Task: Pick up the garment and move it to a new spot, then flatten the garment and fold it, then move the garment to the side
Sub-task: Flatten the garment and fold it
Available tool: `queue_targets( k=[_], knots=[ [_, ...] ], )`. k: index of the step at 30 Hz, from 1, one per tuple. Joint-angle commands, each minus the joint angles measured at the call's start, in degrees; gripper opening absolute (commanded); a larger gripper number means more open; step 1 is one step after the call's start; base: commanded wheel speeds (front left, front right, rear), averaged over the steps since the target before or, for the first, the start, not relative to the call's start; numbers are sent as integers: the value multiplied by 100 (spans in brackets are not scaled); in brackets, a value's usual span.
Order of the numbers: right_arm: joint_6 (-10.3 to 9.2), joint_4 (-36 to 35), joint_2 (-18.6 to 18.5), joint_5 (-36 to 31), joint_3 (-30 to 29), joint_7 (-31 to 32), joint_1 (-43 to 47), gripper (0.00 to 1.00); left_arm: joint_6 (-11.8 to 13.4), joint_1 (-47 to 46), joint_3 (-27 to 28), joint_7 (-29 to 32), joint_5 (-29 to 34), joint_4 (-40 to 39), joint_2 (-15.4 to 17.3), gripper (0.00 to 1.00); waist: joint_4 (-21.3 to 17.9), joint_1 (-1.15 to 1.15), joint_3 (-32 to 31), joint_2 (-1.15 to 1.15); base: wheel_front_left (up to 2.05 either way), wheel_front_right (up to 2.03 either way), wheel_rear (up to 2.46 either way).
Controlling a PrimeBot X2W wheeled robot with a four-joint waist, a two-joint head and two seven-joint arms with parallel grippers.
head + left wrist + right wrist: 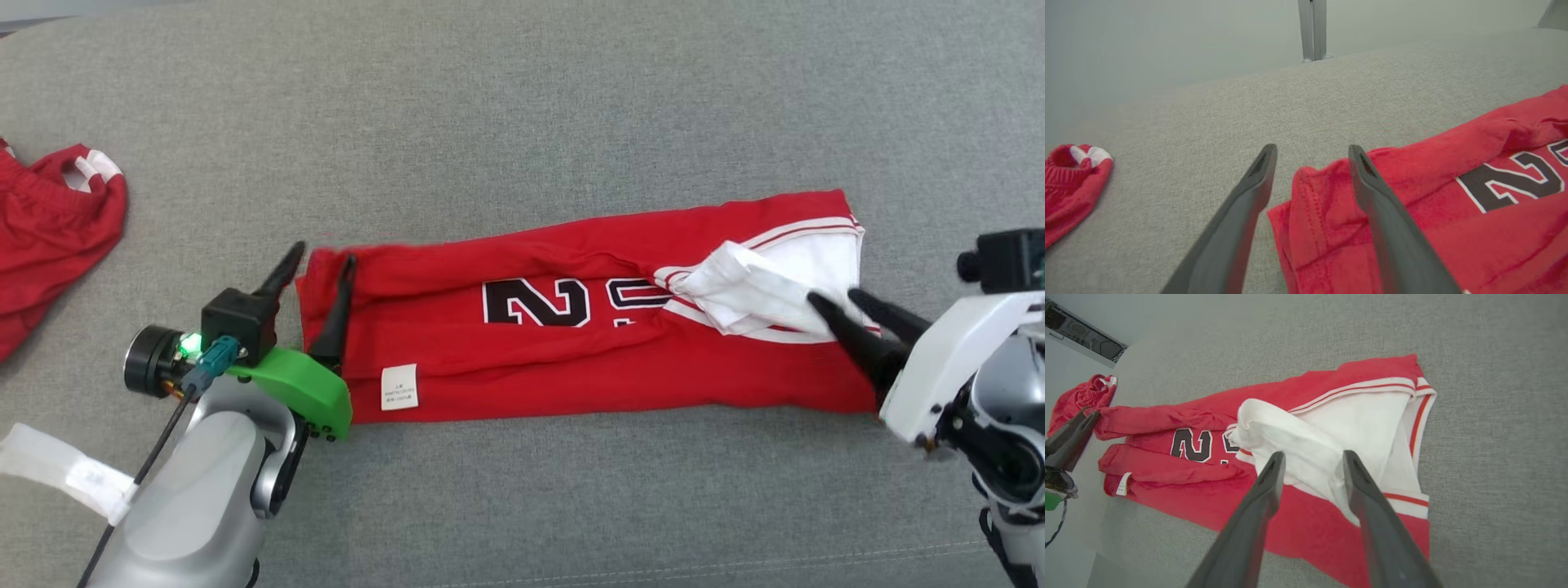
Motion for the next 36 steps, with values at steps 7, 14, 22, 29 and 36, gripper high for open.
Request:
queue_targets(
  k=[7,14,22,29,36],
  knots=[
    [3,-317,55,-235,-148,682,603,100,22,664,843,-15,17,-150,-258,100,73,0,-282,0,0,0,0],
    [3,-556,282,-560,-458,411,794,100,-131,1329,1898,-9,4,-724,-726,100,144,0,-560,0,0,0,0],
    [3,-72,779,-904,-865,604,520,100,-503,2055,3133,-9,242,-1659,-1408,100,164,0,-853,0,0,0,0],
    [3,805,866,-1261,-1108,825,-150,100,-701,2472,3424,-9,458,-2012,-1558,100,194,0,-969,0,0,0,0],
    [3,1779,800,-1731,-1277,865,-705,100,-761,2625,3379,-9,373,-1971,-1574,100,393,0,-945,0,0,0,0]
  ],
)
